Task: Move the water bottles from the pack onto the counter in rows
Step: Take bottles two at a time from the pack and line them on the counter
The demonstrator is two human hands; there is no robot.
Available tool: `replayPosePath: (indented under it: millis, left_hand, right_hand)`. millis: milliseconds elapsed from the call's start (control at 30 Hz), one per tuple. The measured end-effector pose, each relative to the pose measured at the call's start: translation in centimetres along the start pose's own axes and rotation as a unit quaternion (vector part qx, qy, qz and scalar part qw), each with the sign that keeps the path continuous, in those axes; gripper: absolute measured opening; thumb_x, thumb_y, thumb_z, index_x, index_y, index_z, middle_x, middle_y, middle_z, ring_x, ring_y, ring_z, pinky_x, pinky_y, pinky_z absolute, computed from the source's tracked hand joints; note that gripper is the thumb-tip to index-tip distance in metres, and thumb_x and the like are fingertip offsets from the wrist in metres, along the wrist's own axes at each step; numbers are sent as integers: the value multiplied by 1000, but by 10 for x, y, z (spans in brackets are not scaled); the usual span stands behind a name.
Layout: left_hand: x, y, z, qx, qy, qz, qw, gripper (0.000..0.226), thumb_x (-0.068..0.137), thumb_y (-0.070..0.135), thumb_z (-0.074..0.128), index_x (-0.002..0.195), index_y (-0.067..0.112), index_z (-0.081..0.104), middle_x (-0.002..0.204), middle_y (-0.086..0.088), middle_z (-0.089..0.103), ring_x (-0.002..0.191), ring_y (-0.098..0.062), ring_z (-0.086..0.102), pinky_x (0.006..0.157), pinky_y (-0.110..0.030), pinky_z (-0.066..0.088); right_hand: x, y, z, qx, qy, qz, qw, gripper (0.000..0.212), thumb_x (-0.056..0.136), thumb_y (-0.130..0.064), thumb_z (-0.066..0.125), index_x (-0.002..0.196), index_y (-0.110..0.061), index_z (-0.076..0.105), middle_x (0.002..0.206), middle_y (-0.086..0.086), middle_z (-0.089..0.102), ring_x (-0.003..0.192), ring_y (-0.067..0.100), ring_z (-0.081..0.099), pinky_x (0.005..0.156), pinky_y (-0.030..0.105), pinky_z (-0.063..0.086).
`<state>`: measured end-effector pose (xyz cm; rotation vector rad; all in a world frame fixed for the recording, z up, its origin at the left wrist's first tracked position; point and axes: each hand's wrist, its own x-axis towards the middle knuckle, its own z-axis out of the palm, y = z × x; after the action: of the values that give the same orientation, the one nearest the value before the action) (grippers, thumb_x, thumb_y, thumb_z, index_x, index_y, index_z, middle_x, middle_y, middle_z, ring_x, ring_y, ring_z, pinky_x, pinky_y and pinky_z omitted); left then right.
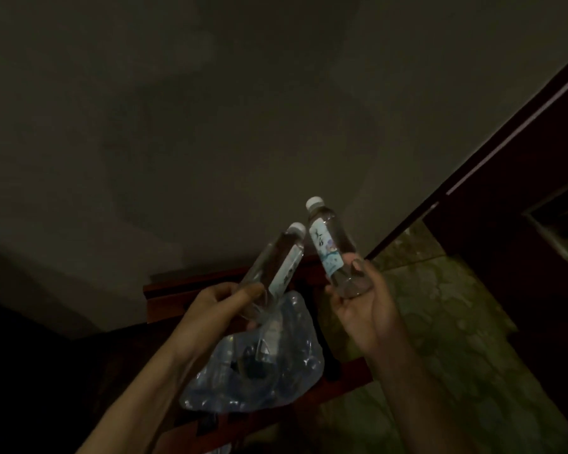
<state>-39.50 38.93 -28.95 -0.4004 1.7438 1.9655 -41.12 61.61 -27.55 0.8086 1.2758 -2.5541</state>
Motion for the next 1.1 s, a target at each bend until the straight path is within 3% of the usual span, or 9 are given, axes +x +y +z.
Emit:
replayPosePath:
  millis: [167,267,367,433,533,633,767,933,1100]
  left_hand:
    - [-38,23,12,-6,-71,92,993,22,79,27,68,101,30,71,97,4,77,88,-15,75,73,-28,61]
    - [-65,31,19,9,-85,143,986,34,88,9,62,109,36,61,93,20,75,89,-6,73,67,-19,58]
    - [-98,31,26,36,-86,177,980,43,88,8,65,117,39,57,104,20,73,99,-4,70,72,-18,57]
    - [-123,27,31,59,-87,193,976,47,84,15,72,119,43,55,111,19,70,106,-3,67,77,-20,57]
    - [-159,22,36,73,-65,217,971,56,81,8,75,124,39,54,118,13,70,109,-6,67,84,-25,57]
    - [-188,20,33,56,-23,235,970,57,81,1,71,127,31,53,119,3,70,107,-14,70,79,-29,59]
    - [-223,22,19,29,20,271,962,49,77,12,75,120,26,57,109,-1,74,97,-18,73,68,-24,58]
    - [-257,26,-8,19,60,322,945,44,80,13,72,122,18,59,111,-7,74,101,-22,72,77,-28,60]
    - [-295,31,-64,37,104,347,931,42,78,11,73,119,12,62,107,-11,74,97,-27,73,75,-30,60]
  right_hand:
    - [-49,-10,10,-29,-115,-81,990,56,69,-33,75,123,-21,63,114,14,71,88,27,73,80,36,53]
    - [-72,-9,11,-81,-171,-125,974,58,69,-22,72,126,-22,62,124,14,66,107,30,67,85,41,56]
    - [-101,-4,12,-100,-210,-144,962,60,79,-13,60,138,-19,50,131,16,61,121,35,59,99,51,49]
    - [-122,1,14,-103,-214,-143,961,60,76,-14,62,135,-21,52,126,13,65,118,32,62,95,48,51]
    - [-150,16,21,-113,-192,-160,962,67,64,-30,82,126,-24,57,118,8,71,110,26,67,85,40,57]
    - [-175,35,35,-127,-208,-170,955,90,42,-46,94,122,-22,59,115,7,72,108,25,69,91,47,54]
    - [-206,42,58,-162,-273,-208,925,58,61,-36,81,115,-24,65,109,6,74,101,25,72,81,39,58]
    - [-234,56,86,-223,-324,-279,876,31,72,-38,70,102,-47,69,108,-6,74,101,14,71,79,27,57]
    - [-252,90,133,-254,-330,-315,853,49,69,-38,73,116,-32,58,111,1,72,103,21,70,86,46,58]
